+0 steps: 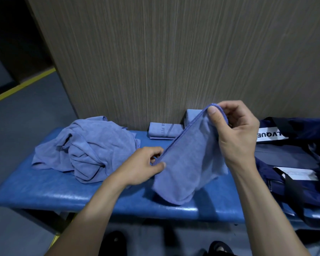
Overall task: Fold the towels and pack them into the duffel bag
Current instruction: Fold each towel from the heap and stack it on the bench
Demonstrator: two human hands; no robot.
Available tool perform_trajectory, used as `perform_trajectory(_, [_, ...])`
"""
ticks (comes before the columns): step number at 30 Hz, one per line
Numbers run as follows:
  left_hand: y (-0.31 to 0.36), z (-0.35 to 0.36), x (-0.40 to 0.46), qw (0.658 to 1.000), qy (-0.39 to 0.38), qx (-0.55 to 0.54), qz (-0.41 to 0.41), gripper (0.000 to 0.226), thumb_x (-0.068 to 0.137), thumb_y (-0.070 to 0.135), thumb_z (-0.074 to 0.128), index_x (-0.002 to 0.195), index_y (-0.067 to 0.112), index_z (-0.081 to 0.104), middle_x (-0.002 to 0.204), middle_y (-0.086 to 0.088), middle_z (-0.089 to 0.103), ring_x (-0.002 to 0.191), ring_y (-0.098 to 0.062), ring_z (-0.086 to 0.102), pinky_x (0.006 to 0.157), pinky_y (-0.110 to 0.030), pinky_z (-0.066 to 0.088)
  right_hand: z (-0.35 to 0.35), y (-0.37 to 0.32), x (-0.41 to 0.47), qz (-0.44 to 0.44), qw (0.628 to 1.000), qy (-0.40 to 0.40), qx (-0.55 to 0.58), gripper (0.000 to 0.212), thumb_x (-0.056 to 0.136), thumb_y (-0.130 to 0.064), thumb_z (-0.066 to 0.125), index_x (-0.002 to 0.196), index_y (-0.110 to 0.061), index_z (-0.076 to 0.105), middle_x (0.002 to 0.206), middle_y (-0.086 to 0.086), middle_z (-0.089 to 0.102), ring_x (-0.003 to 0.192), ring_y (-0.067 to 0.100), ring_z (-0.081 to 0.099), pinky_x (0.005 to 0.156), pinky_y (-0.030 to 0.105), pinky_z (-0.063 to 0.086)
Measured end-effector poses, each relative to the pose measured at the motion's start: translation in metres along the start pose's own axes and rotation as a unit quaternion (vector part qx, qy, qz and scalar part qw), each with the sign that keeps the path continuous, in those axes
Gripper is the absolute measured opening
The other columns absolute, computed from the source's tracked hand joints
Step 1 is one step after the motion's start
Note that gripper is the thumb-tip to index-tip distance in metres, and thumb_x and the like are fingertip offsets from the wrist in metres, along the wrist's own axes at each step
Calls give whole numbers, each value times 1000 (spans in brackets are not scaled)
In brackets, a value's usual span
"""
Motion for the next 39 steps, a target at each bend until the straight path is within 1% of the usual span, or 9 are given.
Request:
perform_trajectory(3, [-1,-8,-3,982,0,-188,-21,13,93,7,69,101,16,65,89,8,68,82,-6,61,77,-20,50,-14,1,6,-5,999,43,-2,7,93,-17,73,92,-19,66,84,-10,65,78,3,59,74,21,47])
perform_trajectory(7, [11,-25,-11,935,13,-353,-19,29,92,12,67,119,9,60,89,-10,73,76,-16,67,68,-22,53,-38,16,11,36,995,94,10,8,93,-18,74,89,-18,66,78,-16,66,75,0,58,73,17,46])
perform_trajectory(14, [-7,-38,-11,958,34,-284,-25,32,92,33,73,119,24,59,71,-27,54,70,-26,44,65,-37,33,-46,72,-3,147,985,89,-23,16,91,-24,75,90,-9,69,58,-19,57,57,-3,45,57,13,39])
perform_trajectory(18, [1,-42,-15,965,2,-262,15,27,93,19,71,115,19,56,86,-33,59,78,-24,54,71,-37,42,-55,90,-9,181,977,102,-44,13,92,-25,74,84,-16,67,57,-20,58,57,-4,47,57,11,39])
perform_trajectory(22, [-2,-51,-14,982,59,-173,41,7,92,12,73,97,12,68,95,0,69,91,-12,60,88,-27,45,-62,101,-13,201,972,105,-54,14,92,-27,73,87,-16,67,59,-18,57,58,-2,49,57,12,40])
perform_trajectory(26, [-20,-57,-13,986,96,-138,0,21,81,34,79,99,27,72,99,-3,73,83,-13,55,80,-35,45,-62,99,-16,199,973,104,-57,13,93,-28,72,88,-18,66,66,-11,60,58,-1,49,56,11,41])
perform_trajectory(32, [-21,-60,-14,991,121,-52,2,19,81,25,85,81,19,67,68,-2,56,54,-5,36,53,-25,31,-64,94,-16,191,974,109,-53,13,94,-28,72,84,-24,64,72,-8,61,63,2,49,59,16,41])
perform_trajectory(36, [-22,-70,-16,984,171,-52,2,24,80,29,85,77,18,64,60,3,48,59,-8,39,55,-24,33,-63,89,-15,181,978,97,-31,12,94,-26,71,84,-25,65,74,-9,63,69,3,53,65,16,42])
perform_trajectory(39, [-19,-71,-16,982,177,-58,6,26,82,38,77,77,17,63,56,-10,44,58,-12,35,55,-27,30,-66,88,-15,182,978,101,-6,11,94,-25,72,84,-26,67,73,-12,65,71,4,54,69,19,43])
Point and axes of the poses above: each hand's wrist, its own x-axis towards the middle knuckle, its own z-axis out of the palm, y = z × x, the point moved 9 cm from there along x, towards the middle knuckle
